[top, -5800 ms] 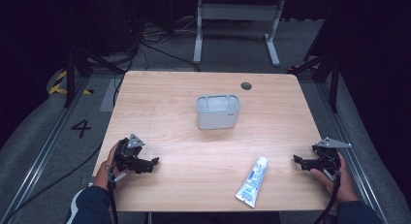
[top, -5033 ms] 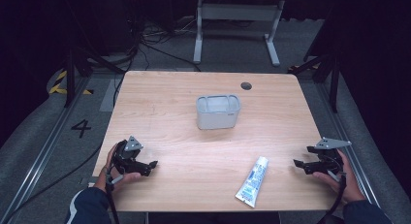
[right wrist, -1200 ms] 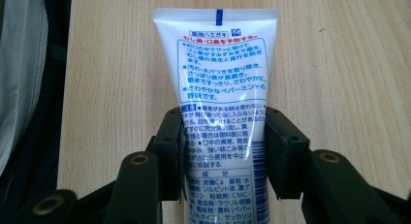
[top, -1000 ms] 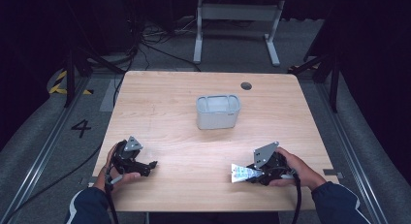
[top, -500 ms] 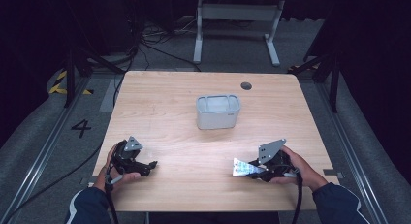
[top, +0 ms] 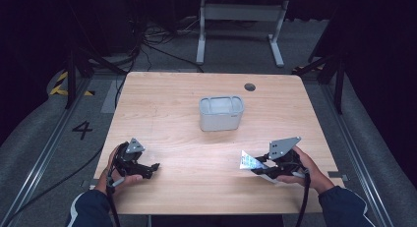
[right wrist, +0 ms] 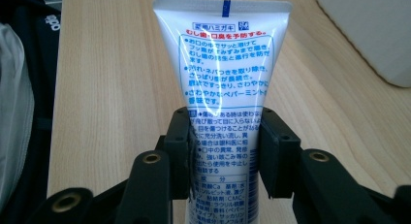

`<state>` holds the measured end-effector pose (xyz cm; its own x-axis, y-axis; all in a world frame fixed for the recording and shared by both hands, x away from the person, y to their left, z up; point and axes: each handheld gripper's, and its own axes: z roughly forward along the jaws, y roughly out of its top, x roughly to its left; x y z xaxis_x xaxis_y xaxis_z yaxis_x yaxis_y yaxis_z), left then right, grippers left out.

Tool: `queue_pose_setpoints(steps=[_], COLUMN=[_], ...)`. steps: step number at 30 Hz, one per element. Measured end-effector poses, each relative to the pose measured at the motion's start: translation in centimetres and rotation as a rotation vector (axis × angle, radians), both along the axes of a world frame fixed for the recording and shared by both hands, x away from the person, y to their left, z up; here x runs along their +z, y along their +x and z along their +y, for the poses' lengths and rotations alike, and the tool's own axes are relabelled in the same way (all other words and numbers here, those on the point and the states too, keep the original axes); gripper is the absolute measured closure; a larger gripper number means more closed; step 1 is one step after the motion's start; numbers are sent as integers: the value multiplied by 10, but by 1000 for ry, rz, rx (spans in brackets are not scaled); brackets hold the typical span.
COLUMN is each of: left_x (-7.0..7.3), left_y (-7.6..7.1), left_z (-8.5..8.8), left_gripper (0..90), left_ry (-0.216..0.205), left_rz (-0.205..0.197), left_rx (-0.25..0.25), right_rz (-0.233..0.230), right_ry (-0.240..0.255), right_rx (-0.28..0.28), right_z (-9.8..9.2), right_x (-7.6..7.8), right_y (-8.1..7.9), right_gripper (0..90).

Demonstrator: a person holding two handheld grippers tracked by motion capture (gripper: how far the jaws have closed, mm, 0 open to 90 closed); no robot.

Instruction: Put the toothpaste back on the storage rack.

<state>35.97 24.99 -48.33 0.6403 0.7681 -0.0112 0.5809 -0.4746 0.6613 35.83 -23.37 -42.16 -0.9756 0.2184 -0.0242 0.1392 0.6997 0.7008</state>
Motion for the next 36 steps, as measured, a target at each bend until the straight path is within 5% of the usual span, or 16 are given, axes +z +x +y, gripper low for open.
queue_pose_setpoints(steps=[36], left_x=[0], left_y=[0], left_z=[0], left_gripper=[2], left_ry=[0], left_rz=[0], left_rx=[0], right_rz=[-125], right_ry=[164], right_rx=[-137], right_z=[1], right_x=[27], right_y=[10], right_gripper=[646])
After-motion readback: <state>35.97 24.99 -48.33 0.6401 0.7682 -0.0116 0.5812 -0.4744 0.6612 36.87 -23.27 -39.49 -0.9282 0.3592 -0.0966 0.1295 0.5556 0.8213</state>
